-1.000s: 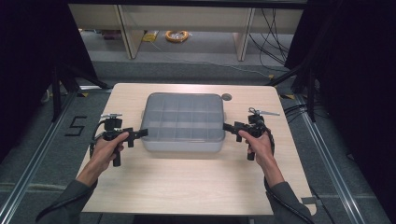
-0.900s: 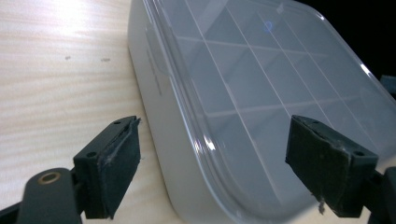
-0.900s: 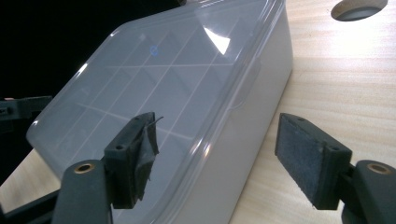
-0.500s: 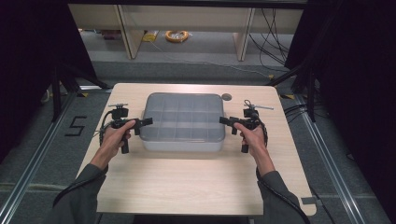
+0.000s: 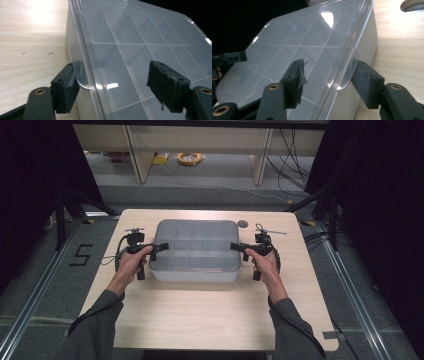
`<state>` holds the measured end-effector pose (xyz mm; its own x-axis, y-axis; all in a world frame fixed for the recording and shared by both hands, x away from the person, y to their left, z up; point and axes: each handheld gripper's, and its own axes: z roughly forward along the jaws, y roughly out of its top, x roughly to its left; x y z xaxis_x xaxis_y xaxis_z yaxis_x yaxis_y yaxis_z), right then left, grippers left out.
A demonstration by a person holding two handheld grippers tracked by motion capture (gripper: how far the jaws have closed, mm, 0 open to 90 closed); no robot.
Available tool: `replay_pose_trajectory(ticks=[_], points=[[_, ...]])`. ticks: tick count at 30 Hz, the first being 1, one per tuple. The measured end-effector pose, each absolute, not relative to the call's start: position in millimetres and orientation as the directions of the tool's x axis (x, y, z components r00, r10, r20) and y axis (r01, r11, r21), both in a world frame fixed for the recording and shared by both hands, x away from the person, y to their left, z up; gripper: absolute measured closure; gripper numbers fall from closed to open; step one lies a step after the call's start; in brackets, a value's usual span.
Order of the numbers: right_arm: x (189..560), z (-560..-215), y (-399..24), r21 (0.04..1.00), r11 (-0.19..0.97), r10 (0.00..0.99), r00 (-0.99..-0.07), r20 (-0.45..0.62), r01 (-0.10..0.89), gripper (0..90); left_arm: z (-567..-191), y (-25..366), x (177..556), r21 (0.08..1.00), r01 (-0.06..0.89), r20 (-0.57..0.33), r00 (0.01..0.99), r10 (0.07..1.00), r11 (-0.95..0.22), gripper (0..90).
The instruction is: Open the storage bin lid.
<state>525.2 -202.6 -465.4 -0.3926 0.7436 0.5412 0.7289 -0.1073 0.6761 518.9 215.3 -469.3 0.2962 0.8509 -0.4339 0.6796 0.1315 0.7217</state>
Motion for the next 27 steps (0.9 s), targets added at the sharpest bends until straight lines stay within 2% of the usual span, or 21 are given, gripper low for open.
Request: replay_pose_trajectory(ticks=[1, 8, 14, 18, 19, 20, 24, 27], points=[[528, -468, -205, 0.722, -0.063, 0.758, -0.438, 0.484, 0.689, 47.4, -469, 215, 518, 0.724, 0.677, -0.434, 0.294, 0.851, 0.135, 29.3], [525, -464, -204, 0.700, -0.105, 0.760, -0.397, 0.514, 0.707, 50.6, -468, 219, 515, 0.733, 0.659, -0.455, 0.288, 0.843, 0.171, 36.6], [525, -456, -205, 0.744, -0.064, 0.781, -0.431, 0.452, 0.665, 53.2, -459, 219, 512, 0.743, 0.641, -0.451, 0.264, 0.852, 0.195, 40.3], [522, -451, -205, 0.742, -0.128, 0.750, -0.426, 0.507, 0.659, 57.7, -456, 223, 510, 0.731, 0.640, -0.485, 0.242, 0.840, 0.237, 44.1], [519, -447, -203, 0.705, -0.154, 0.744, -0.388, 0.544, 0.693, 58.0, -455, 223, 509, 0.730, 0.640, -0.485, 0.237, 0.842, 0.241, 44.2], [521, -448, -205, 0.738, -0.131, 0.748, -0.422, 0.512, 0.662, 58.5, -455, 222, 508, 0.730, 0.637, -0.485, 0.231, 0.843, 0.246, 44.6], [519, -443, -205, 0.722, -0.146, 0.751, -0.400, 0.525, 0.676, 59.8, -449, 222, 504, 0.736, 0.619, -0.503, 0.230, 0.833, 0.274, 49.4], [519, -443, -212, 0.748, -0.147, 0.743, -0.427, 0.515, 0.647, 62.6, -441, 220, 501, 0.748, 0.604, -0.497, 0.234, 0.836, 0.276, 50.8]])
